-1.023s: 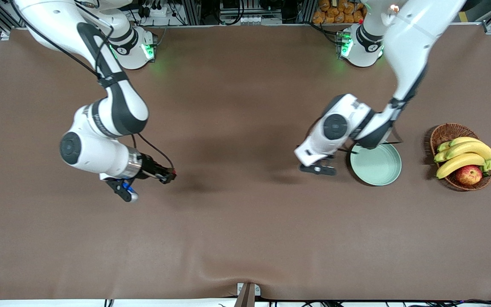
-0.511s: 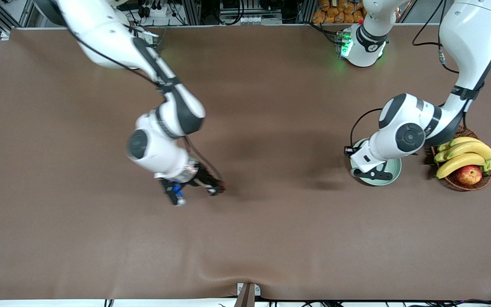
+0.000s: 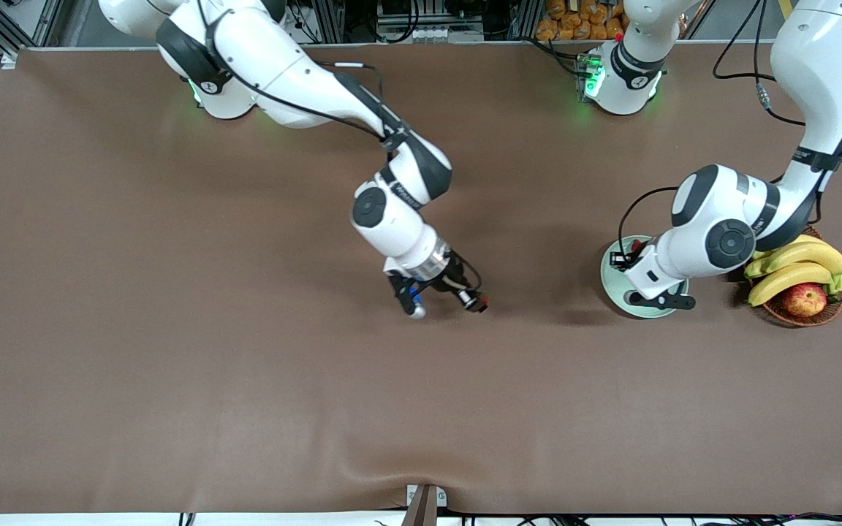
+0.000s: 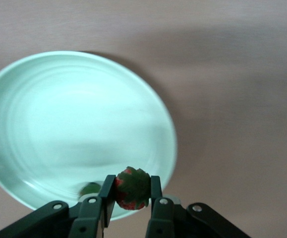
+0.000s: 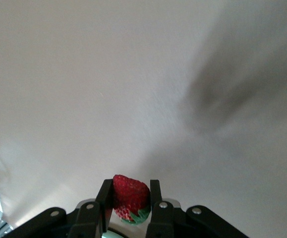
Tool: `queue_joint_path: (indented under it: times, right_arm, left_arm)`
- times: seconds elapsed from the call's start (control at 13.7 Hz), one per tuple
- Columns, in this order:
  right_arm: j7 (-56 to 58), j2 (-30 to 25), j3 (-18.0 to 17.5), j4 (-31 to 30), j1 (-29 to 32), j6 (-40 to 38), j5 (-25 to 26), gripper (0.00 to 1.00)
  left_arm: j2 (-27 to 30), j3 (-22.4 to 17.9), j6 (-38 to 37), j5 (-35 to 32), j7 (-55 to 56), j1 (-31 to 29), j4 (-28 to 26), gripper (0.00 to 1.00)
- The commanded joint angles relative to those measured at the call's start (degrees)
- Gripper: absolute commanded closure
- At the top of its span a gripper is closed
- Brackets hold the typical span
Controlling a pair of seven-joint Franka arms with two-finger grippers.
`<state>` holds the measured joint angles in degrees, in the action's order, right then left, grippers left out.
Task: Collect all strawberries into plate
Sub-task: 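Drop the strawberry on the plate with the left gripper while the right gripper advances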
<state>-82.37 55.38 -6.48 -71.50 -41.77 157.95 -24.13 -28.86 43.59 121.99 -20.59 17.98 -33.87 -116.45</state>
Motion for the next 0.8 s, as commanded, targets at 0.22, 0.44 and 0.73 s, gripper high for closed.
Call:
queue_joint_path:
  times: [0.22, 0.44, 0.73]
  right_arm:
    - [-0.2, 8.1, 0.9, 5.5, -4.3, 5.0, -0.1, 0.5]
    - [-0.4, 7.8, 0.9, 5.5, -4.6, 5.5, 0.1, 0.0]
    - [0.1, 2.7, 0.9, 5.4, 1.0, -7.4, 1.3, 0.0]
  left_arm:
    - [-1.5, -2.0, -0.5, -4.7, -0.4, -0.9, 0.5, 0.65]
    - [-1.5, -2.0, -0.5, -4.9, -0.3, -0.9, 0.5, 0.03]
    - [-1.1, -1.9, -0.6, -4.9, -0.8, -0.9, 0.9, 0.0]
